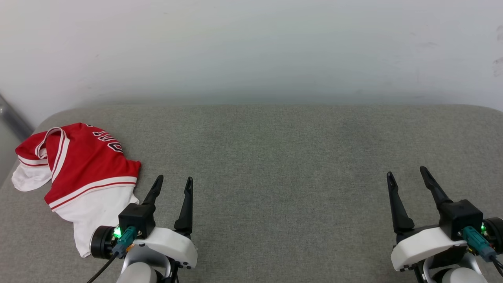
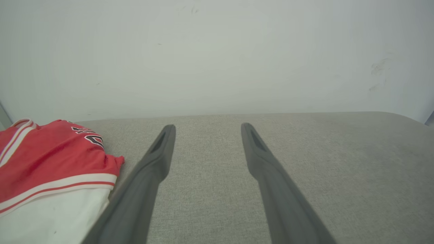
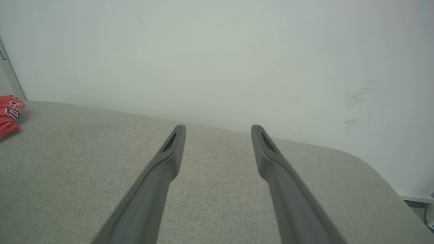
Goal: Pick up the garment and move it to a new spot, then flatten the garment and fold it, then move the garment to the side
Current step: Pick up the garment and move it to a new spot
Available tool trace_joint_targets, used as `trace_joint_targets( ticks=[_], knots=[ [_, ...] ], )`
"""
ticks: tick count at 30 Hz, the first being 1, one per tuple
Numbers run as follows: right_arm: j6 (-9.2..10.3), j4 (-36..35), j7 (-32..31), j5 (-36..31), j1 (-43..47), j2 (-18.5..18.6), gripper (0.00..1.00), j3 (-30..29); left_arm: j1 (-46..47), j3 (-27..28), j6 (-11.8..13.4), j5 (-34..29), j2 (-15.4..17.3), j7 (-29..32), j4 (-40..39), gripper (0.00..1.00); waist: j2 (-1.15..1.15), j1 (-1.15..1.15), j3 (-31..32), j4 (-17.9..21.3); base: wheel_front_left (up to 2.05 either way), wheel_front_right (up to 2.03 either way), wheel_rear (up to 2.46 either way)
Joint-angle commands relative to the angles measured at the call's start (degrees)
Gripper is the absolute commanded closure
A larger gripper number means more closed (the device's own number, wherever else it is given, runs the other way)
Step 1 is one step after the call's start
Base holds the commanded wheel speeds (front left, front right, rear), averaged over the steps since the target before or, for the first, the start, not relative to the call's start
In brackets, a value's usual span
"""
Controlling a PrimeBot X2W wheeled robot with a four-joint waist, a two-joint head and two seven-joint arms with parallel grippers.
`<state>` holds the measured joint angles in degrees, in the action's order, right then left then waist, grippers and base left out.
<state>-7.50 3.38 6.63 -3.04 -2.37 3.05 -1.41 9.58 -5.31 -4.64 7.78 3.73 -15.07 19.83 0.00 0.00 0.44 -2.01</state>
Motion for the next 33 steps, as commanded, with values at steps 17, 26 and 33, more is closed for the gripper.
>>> trace_joint_targets(
  ticks=[17, 26, 33],
  knots=[
    [0.02, 0.00, 0.91, 2.98, 0.37, -0.22, 0.00, 0.49, 1.21, 1.68, 0.14, 0.40, -0.50, -0.15, 0.21, 0.00, 0.00, 0.00, 0.00, -7.25, 0.00, 0.00, 0.00],
    [0.02, 0.36, 1.01, 5.36, 0.32, -0.20, 0.00, 2.48, 0.61, 4.06, 0.28, 1.00, -0.61, -0.15, -0.14, 0.00, 0.00, 0.00, 0.07, -16.03, 0.00, 0.00, 0.00],
    [0.02, 0.61, 0.89, 5.92, -0.75, -0.19, 0.00, 4.56, 0.09, 5.57, 0.11, 1.01, -0.62, -0.15, -0.54, 0.00, 0.00, 0.00, -0.19, -21.32, 0.00, 0.00, 0.00]
  ],
)
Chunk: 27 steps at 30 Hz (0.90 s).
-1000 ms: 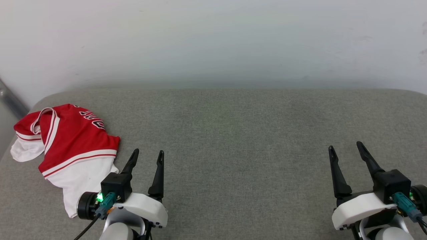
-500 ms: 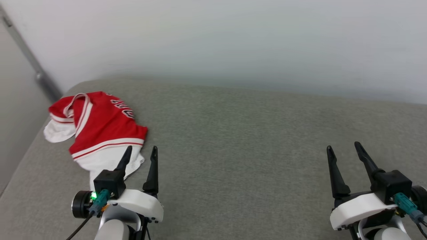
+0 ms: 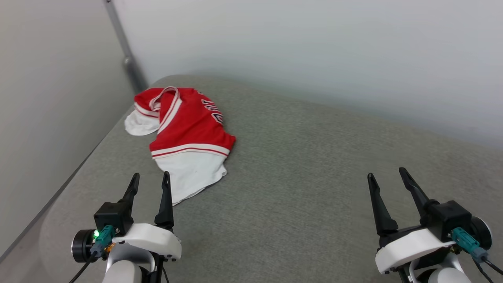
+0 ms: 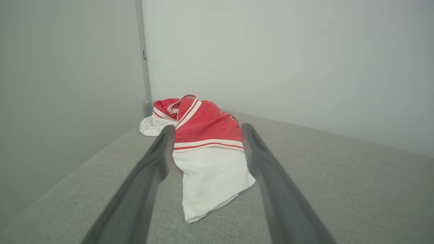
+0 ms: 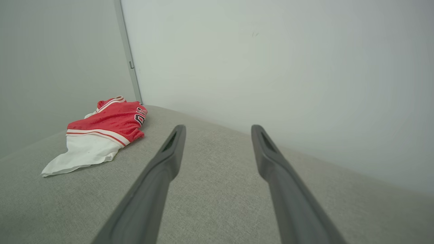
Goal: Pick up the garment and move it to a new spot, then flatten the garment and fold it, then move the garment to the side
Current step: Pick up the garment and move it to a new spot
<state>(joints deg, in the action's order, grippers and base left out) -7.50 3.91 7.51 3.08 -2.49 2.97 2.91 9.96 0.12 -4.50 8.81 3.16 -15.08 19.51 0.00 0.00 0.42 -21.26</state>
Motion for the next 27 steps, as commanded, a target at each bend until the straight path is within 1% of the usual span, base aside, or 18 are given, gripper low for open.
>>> trace_joint_targets(
  ticks=[1, 7, 15, 22, 24, 26, 27],
  knots=[
    [0.02, 0.11, 0.02, 0.06, -0.72, -0.12, 0.00, 0.45, -0.33, 0.36, -0.02, 0.02, -0.07, -0.13, -0.27, 0.00, 0.00, 0.00, -0.19, -2.69, 0.00, 0.00, 0.00],
    [0.02, -0.03, -0.21, 0.29, -0.82, -0.11, 0.00, 0.93, -0.81, 1.05, -0.01, -0.01, -0.15, -0.13, -0.26, 0.00, 0.00, 0.00, -0.30, -5.35, 0.00, 0.00, 0.00],
    [0.02, -0.41, -0.77, -0.27, -0.70, -0.11, 0.00, 1.08, -0.88, 1.46, 0.31, -0.41, -0.20, -0.13, -0.28, 0.00, 0.00, 0.00, -0.42, -6.01, 0.00, 0.00, 0.00],
    [0.02, -0.96, -1.81, -0.92, -1.36, -0.11, 0.00, 1.17, 1.83, 2.24, 0.66, -0.57, -0.22, -0.14, 0.09, 0.00, 0.00, 0.00, -1.72, -4.52, 0.00, 0.00, 0.00],
    [0.02, -1.70, -2.48, -1.51, -2.33, -0.10, 0.00, 1.59, 5.22, 2.13, 0.61, -1.03, 0.14, -0.13, 0.71, 0.00, 0.00, 0.00, -3.59, -3.03, 0.00, 0.00, 0.00],
    [0.02, -2.11, -2.79, -1.86, -2.72, -0.09, 0.00, 1.82, 6.70, 2.29, 0.45, -0.62, 0.25, -0.14, 1.15, 0.00, 0.00, 0.00, -4.36, -2.39, 0.00, 0.00, 0.00],
    [0.02, -2.49, -3.04, -2.20, -3.22, -0.09, 0.00, 2.16, 8.40, 2.49, 0.29, -0.65, 0.79, -0.13, 1.61, 0.00, 0.00, 0.00, -5.39, -1.60, 0.00, 0.00, 0.00]
  ],
)
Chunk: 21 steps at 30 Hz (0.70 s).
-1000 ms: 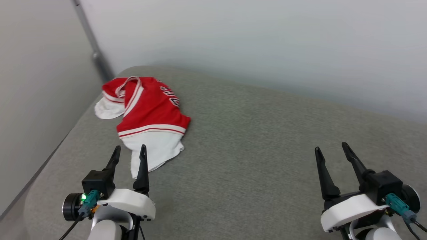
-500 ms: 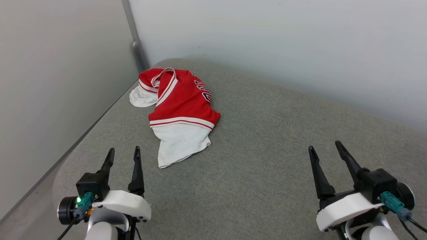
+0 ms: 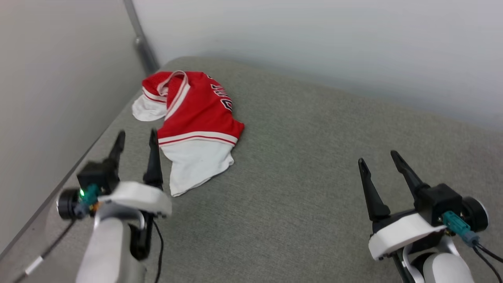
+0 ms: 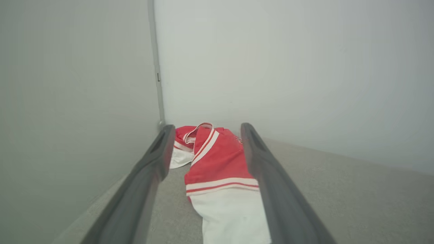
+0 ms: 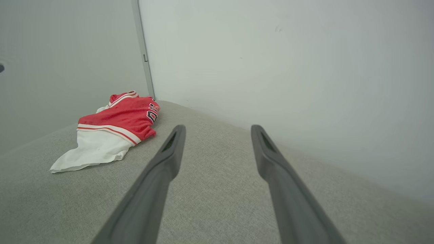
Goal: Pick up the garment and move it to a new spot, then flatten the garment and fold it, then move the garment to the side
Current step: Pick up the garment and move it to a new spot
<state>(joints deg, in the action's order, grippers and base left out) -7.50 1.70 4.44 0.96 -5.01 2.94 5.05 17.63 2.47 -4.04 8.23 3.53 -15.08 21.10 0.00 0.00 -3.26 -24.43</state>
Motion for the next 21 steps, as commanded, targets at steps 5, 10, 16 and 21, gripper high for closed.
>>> trace_joint_targets(
  ticks=[5, 10, 16, 21],
  knots=[
    [0.02, -1.99, -1.32, -1.48, -3.54, 0.18, 0.00, 0.97, 12.07, 0.89, -1.04, 1.33, 3.41, 2.84, 4.03, 0.00, 0.00, 0.00, -7.05, 5.82, 0.00, 0.00, 0.00],
    [0.02, -3.55, -1.72, -1.87, -6.96, 0.83, 0.00, 1.99, 23.82, 1.27, -2.43, 3.79, 9.33, 12.66, 9.49, 0.00, 0.00, 0.00, -13.52, 10.87, 0.00, 0.00, 0.00],
    [0.02, -4.55, -0.93, -1.68, -11.27, 1.15, 0.00, 2.43, 33.23, 0.85, -3.34, 9.75, 17.81, 30.13, 16.34, 0.00, 0.00, 0.00, -22.36, 16.62, 0.00, 0.00, 0.00],
    [0.02, -3.08, 0.65, -1.16, -13.21, 0.81, 0.00, 2.14, 34.52, -1.52, -3.39, 16.51, 23.50, 42.85, 19.26, 0.00, 0.00, 0.00, -26.95, 19.87, 0.00, 0.00, 0.00]
  ],
)
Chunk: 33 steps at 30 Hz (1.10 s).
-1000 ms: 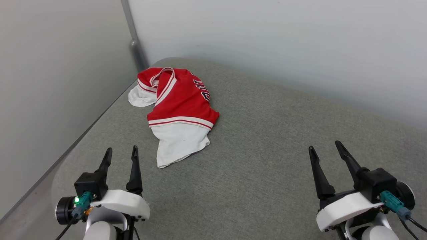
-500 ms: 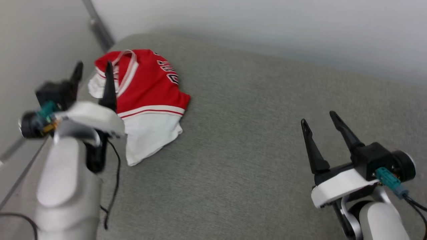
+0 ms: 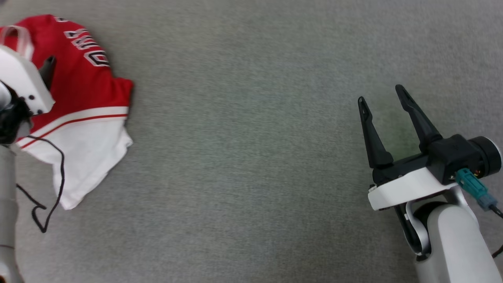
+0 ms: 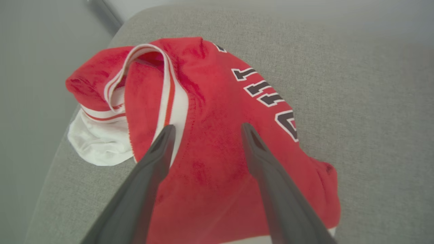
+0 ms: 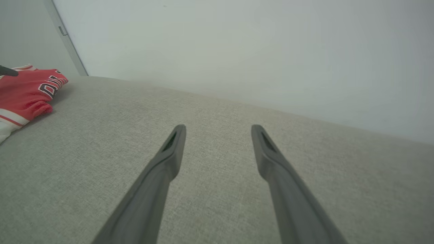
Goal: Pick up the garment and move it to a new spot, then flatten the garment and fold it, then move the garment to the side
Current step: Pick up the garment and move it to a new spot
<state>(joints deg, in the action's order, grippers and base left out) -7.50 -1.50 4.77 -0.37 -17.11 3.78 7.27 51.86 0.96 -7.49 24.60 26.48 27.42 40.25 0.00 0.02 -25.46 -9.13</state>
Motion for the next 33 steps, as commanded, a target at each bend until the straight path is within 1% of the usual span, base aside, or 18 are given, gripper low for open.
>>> trace_joint_targets(
  ticks=[1, 3, 6, 8, 9, 10, 11, 12, 13, 15, 17, 20, 23, 30, 33],
  knots=[
    [0.02, 0.55, 0.71, 0.35, -1.44, -0.15, 0.00, -0.13, -0.09, -0.29, 0.06, 1.46, 1.44, 2.35, 0.63, 0.00, 0.00, -0.02, -5.34, 5.03, 0.00, 0.00, 0.00],
    [0.02, 1.50, 1.49, 0.56, -2.13, -0.32, 0.00, -0.06, -0.96, -0.27, 0.05, 3.71, 2.87, 5.80, 2.02, 0.00, 0.00, -0.02, -6.28, 5.86, 0.00, 0.00, 0.00],
    [0.02, 2.85, 2.63, 0.93, -2.88, -0.54, 0.00, 0.23, -2.51, 0.51, 0.04, 6.36, 3.85, 10.13, 4.84, 0.00, 0.00, -0.02, -6.95, 6.78, 0.00, 0.00, 0.00],
    [0.02, 3.50, 3.22, 1.19, -3.28, -0.60, 0.00, 0.30, -4.06, 0.88, 0.64, 7.52, 3.02, 12.61, 7.25, 0.00, 0.00, -0.02, -7.16, 7.10, 0.00, 0.00, 0.00],
    [0.02, 3.87, 3.47, 1.26, -3.46, -0.66, 0.00, 0.24, -4.72, 1.03, 0.96, 7.90, 2.74, 13.58, 8.07, 0.02, 0.00, -0.02, -7.21, 7.19, 0.00, 0.00, 0.00],
    [0.02, 4.15, 3.67, 1.32, -3.49, -0.70, 0.00, 0.16, -5.35, 1.11, 1.36, 8.31, 2.42, 14.24, 8.70, 0.46, 0.00, -0.02, -7.19, 7.23, 0.00, 0.00, 0.00],
    [0.02, 4.45, 3.81, 1.37, -3.55, -0.73, 0.00, 0.08, -5.94, 1.11, 1.68, 8.68, 1.97, 14.94, 9.20, 0.65, 0.00, -0.02, -7.13, 7.25, 0.00, 0.00, 0.00],
    [0.02, 4.74, 3.88, 1.29, -3.65, -0.76, 0.00, -0.01, -6.26, 1.12, 1.97, 8.65, 1.63, 14.65, 9.16, 0.89, 0.00, -0.02, -7.01, 7.21, 0.00, 0.00, 0.00],
    [0.02, 4.95, 3.99, 1.21, -3.79, -0.78, 0.00, -0.14, -6.41, 1.17, 2.30, 8.46, 1.43, 13.46, 8.84, 1.00, 0.00, -0.02, -6.75, 7.11, 0.00, 0.00, 0.00],
    [0.02, 5.48, 4.20, 1.00, -3.89, -0.81, 0.00, -0.25, -6.55, 0.88, 2.83, 7.76, 1.54, 11.83, 8.39, 1.00, 0.00, -0.02, -5.89, 6.88, 0.00, 0.00, 0.00],
    [0.02, 5.91, 4.30, 0.82, -3.60, -0.81, 0.00, -0.43, -5.68, 0.93, 3.49, 6.82, 2.36, 8.95, 7.46, 1.00, 0.00, -0.02, -4.68, 6.49, 0.00, 0.00, 0.00],
    [0.02, 6.48, 4.30, 0.75, -2.46, -0.86, 0.00, -0.65, -4.10, 0.77, 4.23, 4.87, 4.20, 3.49, 5.94, 1.00, 0.00, -0.02, -2.14, 5.73, 0.00, 0.00, 0.00],
    [0.02, 7.22, 4.48, 1.00, -0.98, -0.89, 0.00, -0.95, -2.45, 0.56, 5.10, 3.01, 5.21, -2.97, 4.78, 1.00, 0.00, -0.02, 1.17, 4.83, 0.00, 0.00, 0.00],
    [0.02, 7.88, 4.46, 2.17, 2.33, -0.93, 0.00, -1.98, -0.96, -1.18, 6.00, -1.33, 4.91, -18.86, 3.03, 1.00, 0.00, -0.02, 9.60, 3.30, 0.00, 0.00, 0.00],
    [0.02, 7.90, 4.55, 3.27, 3.96, -0.93, 0.00, -2.25, -1.14, -1.94, 6.48, -2.65, 3.98, -24.96, 2.88, 1.00, 0.00, -0.02, 13.12, 3.29, 0.00, 0.00, 0.00]
  ],
)
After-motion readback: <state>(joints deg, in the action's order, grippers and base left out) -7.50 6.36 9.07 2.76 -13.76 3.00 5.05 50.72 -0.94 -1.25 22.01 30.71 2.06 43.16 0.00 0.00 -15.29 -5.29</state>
